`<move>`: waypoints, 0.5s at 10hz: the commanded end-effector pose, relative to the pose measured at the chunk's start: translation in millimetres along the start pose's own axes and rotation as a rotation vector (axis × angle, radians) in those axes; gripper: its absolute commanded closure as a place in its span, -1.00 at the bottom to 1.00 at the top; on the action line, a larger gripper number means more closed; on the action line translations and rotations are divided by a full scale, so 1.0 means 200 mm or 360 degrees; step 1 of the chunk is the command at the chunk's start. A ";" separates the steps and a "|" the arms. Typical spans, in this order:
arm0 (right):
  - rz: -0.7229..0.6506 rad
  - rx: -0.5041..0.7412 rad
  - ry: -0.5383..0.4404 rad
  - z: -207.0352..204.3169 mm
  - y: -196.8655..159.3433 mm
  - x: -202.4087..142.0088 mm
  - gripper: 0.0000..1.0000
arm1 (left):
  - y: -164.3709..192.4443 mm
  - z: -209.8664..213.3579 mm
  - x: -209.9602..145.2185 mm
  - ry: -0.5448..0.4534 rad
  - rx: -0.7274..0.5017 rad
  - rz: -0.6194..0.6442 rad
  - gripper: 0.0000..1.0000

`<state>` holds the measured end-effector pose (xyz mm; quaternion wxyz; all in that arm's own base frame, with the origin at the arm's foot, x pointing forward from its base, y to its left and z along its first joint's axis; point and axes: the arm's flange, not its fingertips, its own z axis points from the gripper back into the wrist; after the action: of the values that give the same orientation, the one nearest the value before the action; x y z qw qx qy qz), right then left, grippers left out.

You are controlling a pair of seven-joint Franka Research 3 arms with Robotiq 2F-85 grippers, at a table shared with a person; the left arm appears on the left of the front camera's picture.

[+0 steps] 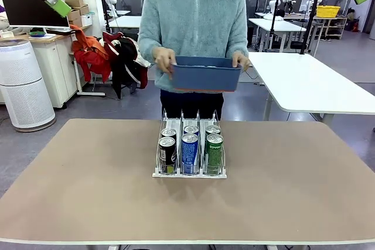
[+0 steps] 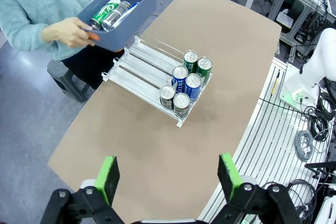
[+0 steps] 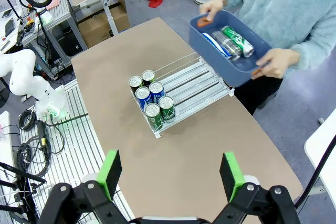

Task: Fill the beverage cans into the dispenser.
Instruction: Pick up the Sprite handed by the human.

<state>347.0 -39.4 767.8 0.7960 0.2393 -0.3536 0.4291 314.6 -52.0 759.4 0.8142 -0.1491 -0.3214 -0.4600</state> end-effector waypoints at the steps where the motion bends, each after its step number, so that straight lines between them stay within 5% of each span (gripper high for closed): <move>1: 0.0004 0.0002 0.0009 0.00 0.00 0.00 -1.00 | 0.00 0.00 0.00 0.0015 0.0007 -0.0005 -1.00; 5: 0.0004 0.0002 0.0009 0.00 0.00 0.00 -1.00 | 0.00 0.00 0.00 0.0015 0.0007 -0.0005 -1.00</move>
<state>347.0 -39.4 767.8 0.7960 0.2393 -0.3536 0.4291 314.6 -52.0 759.4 0.8142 -0.1491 -0.3214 -0.4600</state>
